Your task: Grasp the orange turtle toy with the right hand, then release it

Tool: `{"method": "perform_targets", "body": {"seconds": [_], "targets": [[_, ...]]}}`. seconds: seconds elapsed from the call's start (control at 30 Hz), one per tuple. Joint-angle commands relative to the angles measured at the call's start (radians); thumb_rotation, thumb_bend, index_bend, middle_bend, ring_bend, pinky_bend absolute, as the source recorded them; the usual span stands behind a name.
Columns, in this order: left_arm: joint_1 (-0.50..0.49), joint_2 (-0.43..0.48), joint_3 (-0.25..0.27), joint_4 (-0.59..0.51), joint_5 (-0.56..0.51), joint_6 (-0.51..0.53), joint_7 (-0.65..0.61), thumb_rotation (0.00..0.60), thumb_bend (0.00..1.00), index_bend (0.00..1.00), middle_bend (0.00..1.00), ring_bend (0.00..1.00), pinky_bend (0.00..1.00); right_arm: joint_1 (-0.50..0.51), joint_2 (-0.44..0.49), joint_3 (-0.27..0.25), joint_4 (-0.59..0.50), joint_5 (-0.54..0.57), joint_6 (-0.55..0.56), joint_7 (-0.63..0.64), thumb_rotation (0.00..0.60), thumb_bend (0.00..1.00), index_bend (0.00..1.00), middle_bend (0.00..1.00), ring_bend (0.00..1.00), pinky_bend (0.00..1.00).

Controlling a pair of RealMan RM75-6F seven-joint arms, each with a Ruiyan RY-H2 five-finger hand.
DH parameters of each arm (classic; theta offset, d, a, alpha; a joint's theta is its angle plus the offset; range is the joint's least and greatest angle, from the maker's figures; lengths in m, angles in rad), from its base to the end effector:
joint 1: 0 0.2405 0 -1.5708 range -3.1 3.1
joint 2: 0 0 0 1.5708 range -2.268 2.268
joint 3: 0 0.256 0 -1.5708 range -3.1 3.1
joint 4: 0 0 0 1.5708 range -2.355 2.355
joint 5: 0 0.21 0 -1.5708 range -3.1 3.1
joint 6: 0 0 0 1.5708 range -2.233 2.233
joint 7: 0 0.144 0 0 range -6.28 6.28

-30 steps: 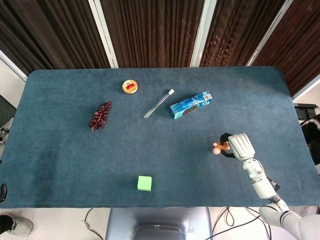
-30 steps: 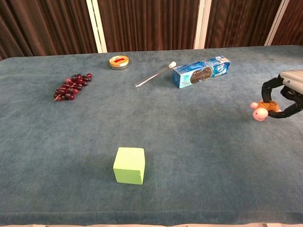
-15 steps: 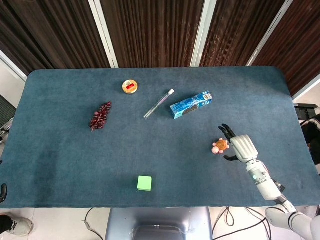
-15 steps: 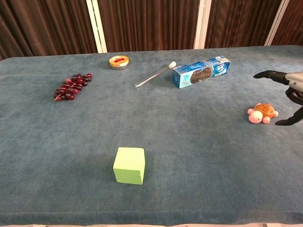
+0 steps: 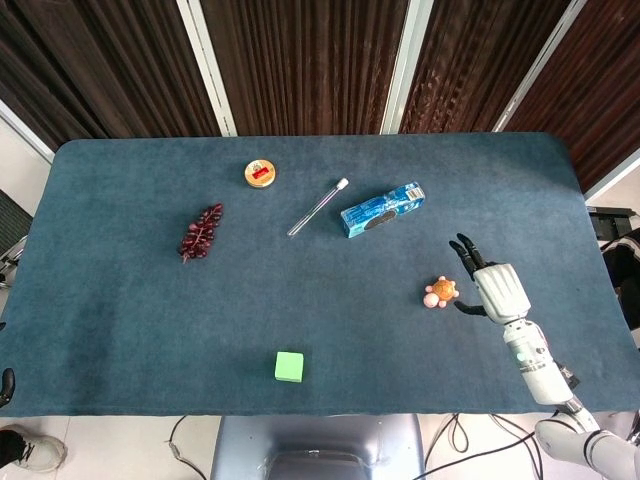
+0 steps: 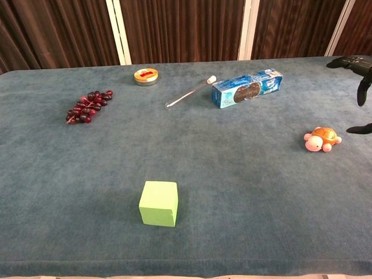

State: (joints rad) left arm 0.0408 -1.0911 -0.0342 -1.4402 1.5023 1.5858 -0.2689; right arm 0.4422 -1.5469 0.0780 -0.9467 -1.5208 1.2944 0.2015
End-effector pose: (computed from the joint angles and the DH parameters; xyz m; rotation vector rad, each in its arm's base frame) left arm -0.3578 0.1361 0.1984 -1.2407 -0.9471 -0.9275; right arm -0.3064 -0.3148 0.0634 1.6171 -0.7705 1.0090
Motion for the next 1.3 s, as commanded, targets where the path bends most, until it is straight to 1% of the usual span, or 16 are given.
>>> {"method": "perform_targets", "body": {"seconds": [0.03,0.07,0.1,0.13,0.17,0.2,0.4,0.47,0.5,0.53,0.6,0.67,0.73,0.87,1.1,1.3], "targets": [[-0.001,0.000,-0.001,-0.001,-0.001,-0.001,0.000,0.600,0.52,0.14,0.00,0.04,0.32,-0.038,0.019,0.000,-0.062,0.011,0.035,-0.049,0.600,0.06,0.00,0.04,0.28,0.38],[-0.001,0.001,-0.001,-0.002,-0.001,-0.002,0.000,0.600,0.52,0.14,0.00,0.04,0.32,-0.046,0.031,-0.003,-0.086,0.014,0.035,-0.055,0.600,0.06,0.00,0.03,0.19,0.25],[-0.001,0.001,-0.001,-0.002,-0.001,-0.002,0.001,0.600,0.52,0.14,0.00,0.04,0.32,-0.052,0.043,-0.007,-0.111,0.016,0.034,-0.059,0.600,0.06,0.00,0.03,0.14,0.17],[-0.001,0.001,0.000,-0.002,0.000,-0.001,0.000,0.600,0.52,0.14,0.00,0.04,0.32,-0.057,0.057,-0.010,-0.133,0.018,0.031,-0.061,0.600,0.06,0.00,0.01,0.06,0.07],[-0.001,0.002,0.000,-0.002,0.001,-0.001,0.000,0.600,0.52,0.14,0.00,0.04,0.32,-0.063,0.071,-0.012,-0.156,0.021,0.030,-0.066,0.600,0.06,0.00,0.00,0.03,0.03],[-0.001,0.002,0.000,-0.002,0.002,-0.001,0.000,0.600,0.52,0.14,0.00,0.04,0.32,-0.066,0.079,-0.012,-0.169,0.024,0.027,-0.069,0.600,0.06,0.00,0.00,0.00,0.00],[-0.002,0.000,0.002,-0.002,0.004,-0.002,0.005,0.600,0.52,0.14,0.00,0.04,0.32,-0.063,0.092,-0.001,-0.191,0.037,0.006,-0.067,0.600,0.06,0.00,0.00,0.00,0.00],[-0.003,0.000,0.001,-0.003,0.003,-0.004,0.006,0.600,0.52,0.14,0.00,0.04,0.32,-0.058,0.072,0.010,-0.164,0.033,0.018,-0.050,0.600,0.06,0.00,0.00,0.04,0.06],[-0.004,0.000,0.001,-0.003,0.002,-0.005,0.007,0.600,0.52,0.14,0.00,0.04,0.32,-0.054,0.063,0.014,-0.148,0.029,0.024,-0.046,0.600,0.06,0.00,0.00,0.11,0.14],[-0.004,0.000,0.001,-0.004,0.002,-0.006,0.007,0.600,0.52,0.14,0.00,0.04,0.32,-0.050,0.052,0.018,-0.129,0.025,0.031,-0.042,0.600,0.06,0.01,0.02,0.24,0.27],[-0.004,0.000,0.001,-0.005,0.001,-0.007,0.008,0.600,0.52,0.14,0.00,0.04,0.32,-0.039,0.031,0.022,-0.095,0.019,0.027,-0.030,0.600,0.06,0.06,0.09,0.54,0.53],[-0.005,0.000,0.001,-0.005,0.002,-0.008,0.010,0.600,0.52,0.14,0.00,0.04,0.32,-0.022,0.020,0.020,-0.074,0.010,0.004,-0.002,0.600,0.06,0.16,0.19,0.80,0.76],[-0.004,0.001,0.002,-0.007,0.003,-0.006,0.012,0.600,0.52,0.14,0.00,0.04,0.32,-0.006,0.012,0.018,-0.056,0.007,-0.022,0.020,0.600,0.07,0.23,0.22,0.90,0.85],[-0.003,0.001,0.003,-0.008,0.003,-0.005,0.014,0.600,0.52,0.14,0.00,0.04,0.32,0.024,-0.009,0.013,-0.024,0.010,-0.084,0.038,0.600,0.11,0.34,0.28,0.98,0.94],[-0.007,0.002,0.000,-0.006,-0.001,-0.011,0.008,0.600,0.52,0.14,0.00,0.04,0.32,0.048,-0.040,0.003,0.011,0.019,-0.146,0.042,0.600,0.12,0.45,0.37,1.00,0.97],[-0.007,0.003,0.000,-0.006,-0.002,-0.011,0.004,0.600,0.52,0.14,0.00,0.04,0.32,0.058,-0.055,0.006,0.029,0.041,-0.184,0.017,0.600,0.12,0.47,0.40,1.00,0.97]]}}
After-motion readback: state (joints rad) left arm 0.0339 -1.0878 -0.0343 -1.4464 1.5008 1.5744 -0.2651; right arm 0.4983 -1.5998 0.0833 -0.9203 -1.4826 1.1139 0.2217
